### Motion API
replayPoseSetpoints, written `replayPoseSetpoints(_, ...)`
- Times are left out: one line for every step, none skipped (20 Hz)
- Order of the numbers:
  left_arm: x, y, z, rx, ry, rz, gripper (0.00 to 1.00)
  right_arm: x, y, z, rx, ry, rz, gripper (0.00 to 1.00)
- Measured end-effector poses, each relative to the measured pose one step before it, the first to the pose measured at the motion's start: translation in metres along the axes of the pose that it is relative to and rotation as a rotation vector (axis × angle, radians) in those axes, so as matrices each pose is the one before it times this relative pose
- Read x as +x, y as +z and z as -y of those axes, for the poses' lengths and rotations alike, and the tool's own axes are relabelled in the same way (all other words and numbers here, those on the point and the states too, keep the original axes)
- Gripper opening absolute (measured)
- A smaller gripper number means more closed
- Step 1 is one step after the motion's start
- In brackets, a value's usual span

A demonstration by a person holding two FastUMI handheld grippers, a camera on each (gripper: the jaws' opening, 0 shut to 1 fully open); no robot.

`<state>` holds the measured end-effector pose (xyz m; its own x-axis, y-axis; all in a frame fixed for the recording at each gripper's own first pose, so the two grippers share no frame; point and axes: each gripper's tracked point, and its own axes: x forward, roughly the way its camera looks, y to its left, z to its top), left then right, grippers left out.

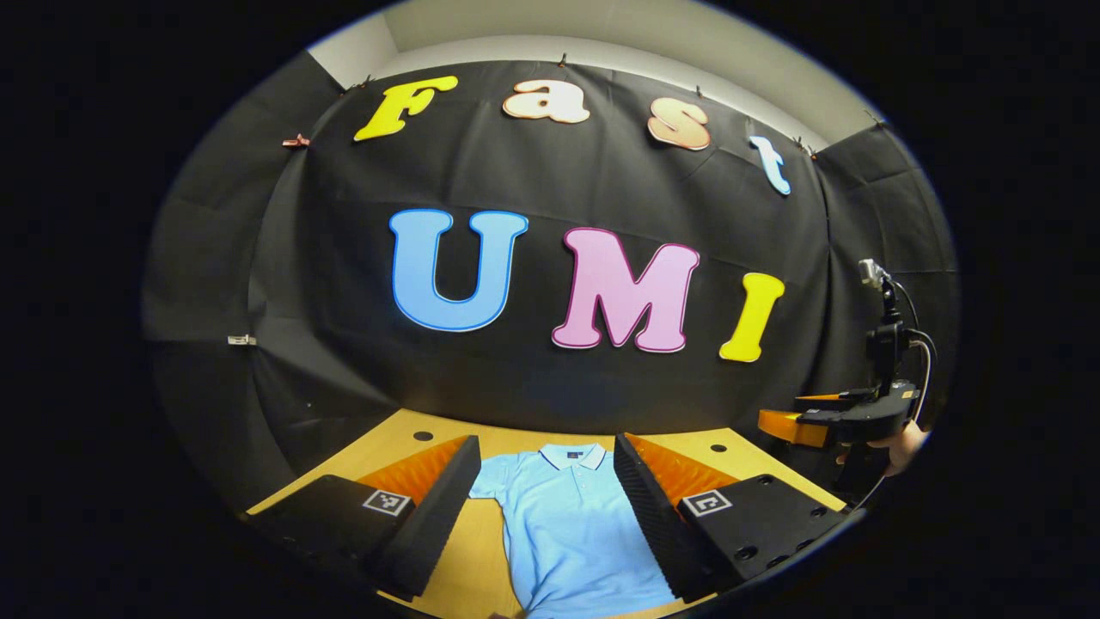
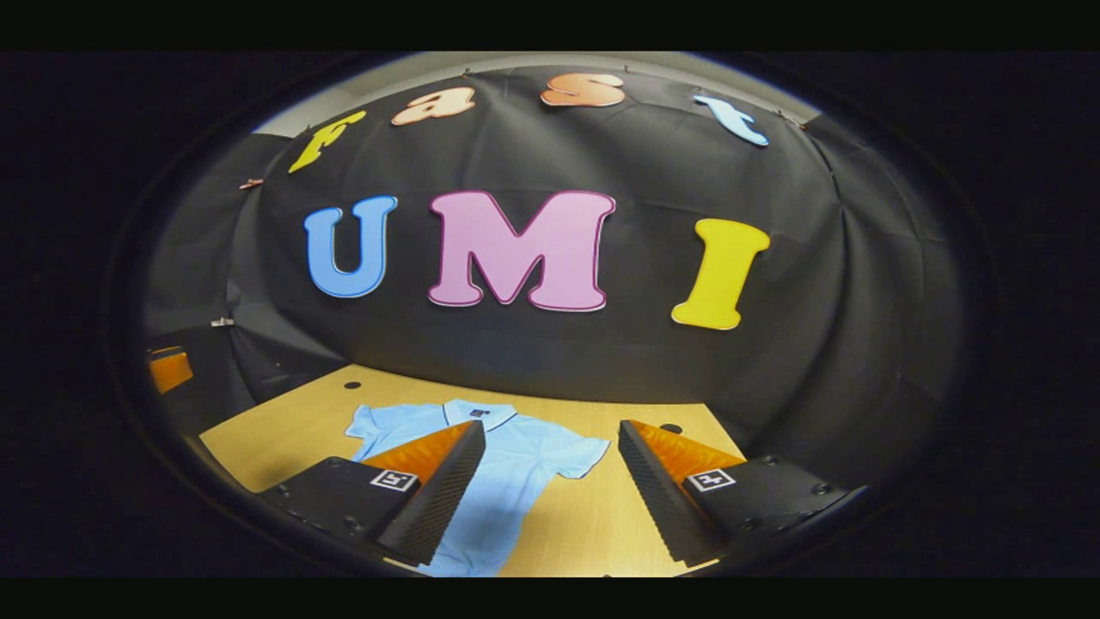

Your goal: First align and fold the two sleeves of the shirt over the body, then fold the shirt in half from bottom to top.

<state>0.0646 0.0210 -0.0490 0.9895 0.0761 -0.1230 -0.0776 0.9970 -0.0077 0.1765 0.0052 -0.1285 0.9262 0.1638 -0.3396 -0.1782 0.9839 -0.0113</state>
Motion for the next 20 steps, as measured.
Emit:
replayPoseSetpoints(0.00678, -0.0018, -0.00403, -0.00072, 0.01196, -0.00732, 0.99, 0.01787, -0.00726, 0.00574, -0.00873, -0.00365, -0.022, 0.97)
replayPoseSetpoints(0.00794, -0.00343, -0.00389, 0.00112, 0.01561, -0.01008, 0.99, 0.01815, -0.00618, 0.00615, -0.0049, -0.00556, -0.02061, 0.97)
replayPoseSetpoints(0.00636, -0.00163, -0.00402, 0.00151, 0.01456, -0.00952, 0.99, 0.01874, -0.00673, 0.00635, -0.00195, -0.00745, -0.02339, 0.97)
replayPoseSetpoints(0.00711, -0.00229, -0.00379, 0.00083, 0.01601, -0.01078, 0.99, 0.01935, -0.00682, 0.00724, 0.00215, -0.01201, -0.02749, 0.97)
replayPoseSetpoints(0.00648, -0.00382, -0.0038, -0.00067, 0.01794, -0.01153, 0.99, 0.01682, -0.01017, 0.00895, 0.00642, -0.02097, -0.04559, 0.97)
replayPoseSetpoints(0.00637, -0.00179, -0.00432, -0.00508, 0.02123, -0.01207, 0.99, 0.01757, -0.00859, 0.00353, 0.0191, -0.00372, -0.03768, 0.97)
replayPoseSetpoints(0.00894, -0.00339, -0.00484, -0.01218, 0.02291, -0.00798, 0.99, 0.02138, -0.00855, -0.00095, 0.02061, -0.00009, -0.03153, 0.98)
replayPoseSetpoints(0.00623, -0.00294, -0.00216, -0.01515, 0.01863, -0.00882, 0.99, 0.01965, -0.00859, 0.00064, 0.01271, -0.00152, -0.03493, 0.97)
replayPoseSetpoints(0.0073, -0.00259, -0.00072, -0.01357, 0.01077, -0.01324, 0.99, 0.02001, -0.01029, 0.00128, 0.00663, 0.00202, -0.035, 0.98)
replayPoseSetpoints(0.00722, -0.00496, 0.00014, -0.00252, 0.00978, -0.01287, 0.99, 0.0189, -0.0093, 0.00063, 0.00534, 0.00197, -0.03599, 0.96)
replayPoseSetpoints(0.00767, -0.00316, -0.00481, 0.00781, 0.0234, -0.01585, 0.99, 0.01767, -0.00986, -0.00094, 0.01986, 0.00738, -0.04841, 0.98)
replayPoseSetpoints(0.00733, -0.0056, -0.00949, 0.00561, 0.02861, -0.01763, 0.99, 0.01476, -0.00849, -0.00097, 0.03365, 0.00939, -0.0458, 0.97)
replayPoseSetpoints(0.00562, -0.00349, -0.00762, -0.00234, 0.01795, -0.01794, 0.99, 0.01501, -0.00911, 0.00538, 0.02954, -0.00405, -0.02587, 0.96)
replayPoseSetpoints(0.00634, -0.00473, -0.00571, -0.00696, 0.0155, -0.01504, 0.99, 0.01757, -0.00507, 0.00749, 0.01821, -0.01825, -0.01252, 0.98)
replayPoseSetpoints(0.00512, -0.00204, -0.00651, -0.00776, 0.01369, -0.01423, 0.99, 0.01453, -0.00188, 0.0031, 0.01307, -0.01668, -0.01672, 0.97)
replayPoseSetpoints(0.00359, -0.0033, -0.00684, -0.00439, 0.01366, -0.01361, 0.99, 0.01574, -0.00228, 0.00517, 0.01185, -0.01175, -0.01934, 0.97)
replayPoseSetpoints(0.00531, -0.00093, -0.0065, 0.00096, 0.01416, -0.0103, 0.99, 0.01564, -0.00323, 0.00531, 0.00838, -0.01139, -0.0176, 0.98)
replayPoseSetpoints(0.00382, -0.00182, -0.00379, 0.00333, 0.01136, -0.00614, 0.99, 0.01373, -0.00186, 0.00607, 0.0094, -0.01759, -0.01626, 0.97)
replayPoseSetpoints(0.00381, -0.00054, -0.00274, 0.00375, 0.00717, -0.0045, 0.99, 0.01387, -0.00175, 0.0059, 0.01637, -0.01458, -0.0129, 0.97)
replayPoseSetpoints(0.00285, -0.00229, -0.00024, 0.00905, 0.00106, -0.00285, 0.99, 0.01049, -0.00384, 0.0065, 0.02963, -0.02795, -0.03035, 0.97)
